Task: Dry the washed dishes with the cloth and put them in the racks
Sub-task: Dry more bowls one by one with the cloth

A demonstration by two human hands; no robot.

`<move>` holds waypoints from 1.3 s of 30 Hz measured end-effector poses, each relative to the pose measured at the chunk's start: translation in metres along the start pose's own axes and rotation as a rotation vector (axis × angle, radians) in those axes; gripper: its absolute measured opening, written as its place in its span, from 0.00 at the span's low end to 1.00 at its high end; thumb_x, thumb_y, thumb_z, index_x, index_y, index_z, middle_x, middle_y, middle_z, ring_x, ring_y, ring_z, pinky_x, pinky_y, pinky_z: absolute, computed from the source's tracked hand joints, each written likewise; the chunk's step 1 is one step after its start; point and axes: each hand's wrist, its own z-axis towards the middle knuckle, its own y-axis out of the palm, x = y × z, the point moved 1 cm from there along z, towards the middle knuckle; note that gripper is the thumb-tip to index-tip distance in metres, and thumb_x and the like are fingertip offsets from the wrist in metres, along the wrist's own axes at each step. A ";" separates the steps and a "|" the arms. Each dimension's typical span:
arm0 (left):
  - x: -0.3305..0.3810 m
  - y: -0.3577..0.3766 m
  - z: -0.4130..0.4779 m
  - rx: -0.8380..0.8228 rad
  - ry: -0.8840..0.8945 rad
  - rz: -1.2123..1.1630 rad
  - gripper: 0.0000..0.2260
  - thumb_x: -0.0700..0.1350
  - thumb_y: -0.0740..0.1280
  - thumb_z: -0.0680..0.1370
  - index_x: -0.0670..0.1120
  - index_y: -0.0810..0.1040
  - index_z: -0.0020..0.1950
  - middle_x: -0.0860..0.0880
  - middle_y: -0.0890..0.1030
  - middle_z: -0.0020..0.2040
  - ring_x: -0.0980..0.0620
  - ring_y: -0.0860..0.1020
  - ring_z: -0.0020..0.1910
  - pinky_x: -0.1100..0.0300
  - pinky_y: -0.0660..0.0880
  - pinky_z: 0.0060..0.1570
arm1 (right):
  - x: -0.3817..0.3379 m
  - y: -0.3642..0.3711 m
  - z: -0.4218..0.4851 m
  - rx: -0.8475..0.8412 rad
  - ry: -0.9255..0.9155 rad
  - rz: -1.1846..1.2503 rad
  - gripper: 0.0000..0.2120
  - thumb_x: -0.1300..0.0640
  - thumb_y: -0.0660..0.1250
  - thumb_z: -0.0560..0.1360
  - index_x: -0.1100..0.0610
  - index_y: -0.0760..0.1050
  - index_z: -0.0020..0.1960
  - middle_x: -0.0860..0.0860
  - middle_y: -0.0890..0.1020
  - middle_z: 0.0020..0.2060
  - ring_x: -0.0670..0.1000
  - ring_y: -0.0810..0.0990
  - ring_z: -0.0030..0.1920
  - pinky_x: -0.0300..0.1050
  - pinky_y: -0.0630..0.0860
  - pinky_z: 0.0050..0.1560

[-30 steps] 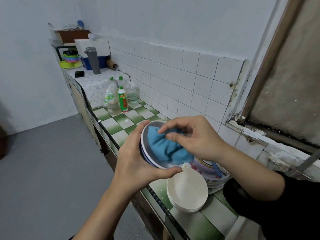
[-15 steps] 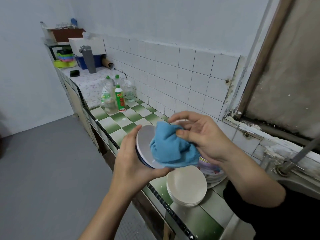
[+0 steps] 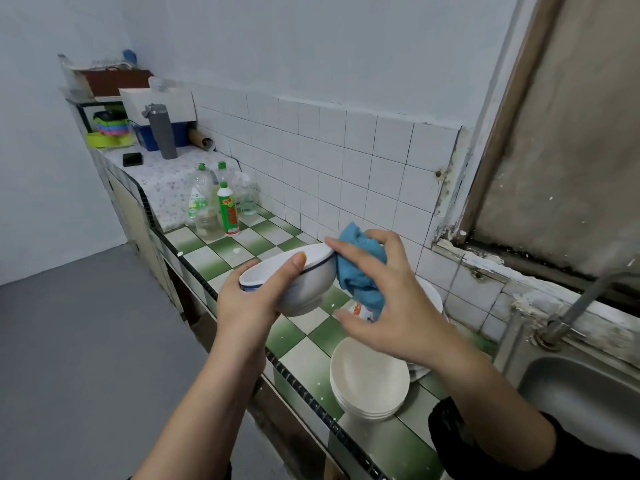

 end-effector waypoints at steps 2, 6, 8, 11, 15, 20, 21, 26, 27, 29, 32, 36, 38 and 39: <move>0.002 -0.001 -0.001 -0.052 -0.023 -0.009 0.25 0.57 0.78 0.56 0.45 0.81 0.46 0.49 0.82 0.39 0.51 0.80 0.39 0.55 0.76 0.43 | -0.002 0.008 -0.004 -0.009 -0.043 -0.266 0.44 0.45 0.77 0.63 0.33 0.59 0.73 0.43 0.55 0.65 0.49 0.60 0.68 0.44 0.66 0.68; 0.001 -0.003 0.002 -0.143 -0.118 -0.046 0.37 0.60 0.77 0.55 0.40 0.80 0.58 0.44 0.84 0.47 0.49 0.83 0.44 0.53 0.80 0.48 | -0.003 0.021 -0.001 0.299 -0.113 -0.445 0.37 0.40 0.76 0.64 0.42 0.69 0.70 0.51 0.62 0.63 0.55 0.66 0.61 0.52 0.77 0.57; 0.001 -0.004 0.005 -0.174 -0.122 -0.044 0.38 0.59 0.77 0.57 0.39 0.78 0.61 0.45 0.84 0.48 0.51 0.83 0.44 0.56 0.81 0.45 | -0.003 0.023 0.000 0.399 -0.152 -0.482 0.32 0.39 0.74 0.64 0.45 0.73 0.67 0.53 0.66 0.60 0.56 0.70 0.57 0.52 0.78 0.52; 0.003 -0.006 0.010 -0.231 -0.025 0.011 0.44 0.64 0.75 0.55 0.42 0.74 0.66 0.47 0.82 0.55 0.54 0.83 0.48 0.58 0.79 0.47 | -0.003 0.021 -0.001 0.439 -0.090 -0.420 0.32 0.38 0.74 0.61 0.44 0.75 0.64 0.52 0.67 0.58 0.55 0.73 0.58 0.47 0.79 0.50; 0.005 -0.004 0.012 -0.414 0.234 0.193 0.50 0.63 0.75 0.57 0.53 0.62 0.76 0.59 0.76 0.66 0.58 0.75 0.65 0.52 0.71 0.67 | -0.005 0.009 0.001 0.466 0.166 -0.054 0.34 0.39 0.81 0.52 0.34 0.75 0.57 0.43 0.69 0.55 0.36 0.72 0.57 0.26 0.69 0.54; 0.005 0.013 0.015 -0.684 0.547 0.331 0.58 0.54 0.81 0.60 0.71 0.42 0.74 0.64 0.57 0.76 0.57 0.65 0.73 0.50 0.70 0.68 | -0.004 -0.011 -0.010 0.500 0.370 0.513 0.36 0.41 0.84 0.53 0.47 0.79 0.58 0.53 0.80 0.58 0.53 0.81 0.59 0.44 0.80 0.53; 0.005 0.020 0.015 -0.683 0.615 0.340 0.57 0.52 0.81 0.61 0.72 0.42 0.74 0.62 0.55 0.77 0.55 0.65 0.74 0.49 0.71 0.67 | -0.005 -0.015 -0.015 0.508 0.379 0.509 0.38 0.39 0.83 0.51 0.46 0.79 0.58 0.54 0.79 0.60 0.54 0.80 0.60 0.46 0.80 0.55; 0.006 0.051 -0.004 -0.678 0.748 0.234 0.51 0.47 0.79 0.61 0.75 0.51 0.70 0.67 0.62 0.72 0.55 0.71 0.69 0.52 0.77 0.61 | -0.025 -0.041 -0.051 0.516 0.295 0.020 0.48 0.44 0.85 0.46 0.36 0.67 0.62 0.43 0.61 0.62 0.31 0.65 0.62 0.22 0.65 0.60; 0.008 0.058 -0.010 -0.694 0.742 0.209 0.51 0.45 0.80 0.61 0.75 0.52 0.69 0.69 0.64 0.70 0.57 0.72 0.68 0.58 0.77 0.58 | -0.028 -0.048 -0.061 0.511 0.285 -0.065 0.52 0.43 0.85 0.44 0.35 0.65 0.64 0.41 0.59 0.62 0.29 0.63 0.62 0.22 0.63 0.61; 0.008 0.072 -0.024 -0.736 0.731 0.189 0.51 0.43 0.80 0.61 0.74 0.54 0.69 0.69 0.67 0.68 0.58 0.74 0.65 0.63 0.77 0.55 | -0.034 -0.060 -0.081 0.502 0.258 -0.271 0.57 0.40 0.82 0.47 0.33 0.57 0.70 0.40 0.56 0.60 0.30 0.60 0.63 0.23 0.61 0.64; 0.010 0.094 -0.054 -0.830 0.678 0.175 0.49 0.50 0.80 0.59 0.71 0.56 0.72 0.63 0.72 0.67 0.56 0.76 0.63 0.64 0.78 0.51 | -0.045 -0.084 -0.113 0.574 0.178 -0.664 0.64 0.50 0.85 0.53 0.37 0.49 0.77 0.44 0.56 0.62 0.37 0.63 0.61 0.32 0.71 0.59; 0.003 0.126 -0.108 -0.952 0.604 0.076 0.47 0.53 0.79 0.59 0.70 0.58 0.71 0.67 0.71 0.66 0.59 0.75 0.63 0.64 0.78 0.50 | -0.066 -0.114 -0.160 0.685 0.184 -0.940 0.53 0.51 0.82 0.62 0.44 0.53 0.78 0.54 0.63 0.71 0.49 0.76 0.54 0.46 0.80 0.33; -0.003 0.143 -0.137 -1.009 0.580 0.045 0.48 0.51 0.81 0.60 0.67 0.58 0.73 0.67 0.70 0.67 0.59 0.74 0.65 0.60 0.78 0.53 | -0.076 -0.130 -0.188 0.692 0.210 -1.027 0.50 0.48 0.80 0.65 0.44 0.54 0.78 0.54 0.63 0.75 0.48 0.78 0.48 0.43 0.77 0.29; -0.006 0.151 -0.153 -1.042 0.570 0.033 0.49 0.48 0.82 0.61 0.64 0.58 0.74 0.67 0.70 0.67 0.59 0.74 0.65 0.60 0.78 0.54 | -0.080 -0.138 -0.203 0.693 0.220 -1.072 0.49 0.49 0.80 0.65 0.43 0.55 0.77 0.53 0.63 0.76 0.48 0.78 0.48 0.43 0.76 0.28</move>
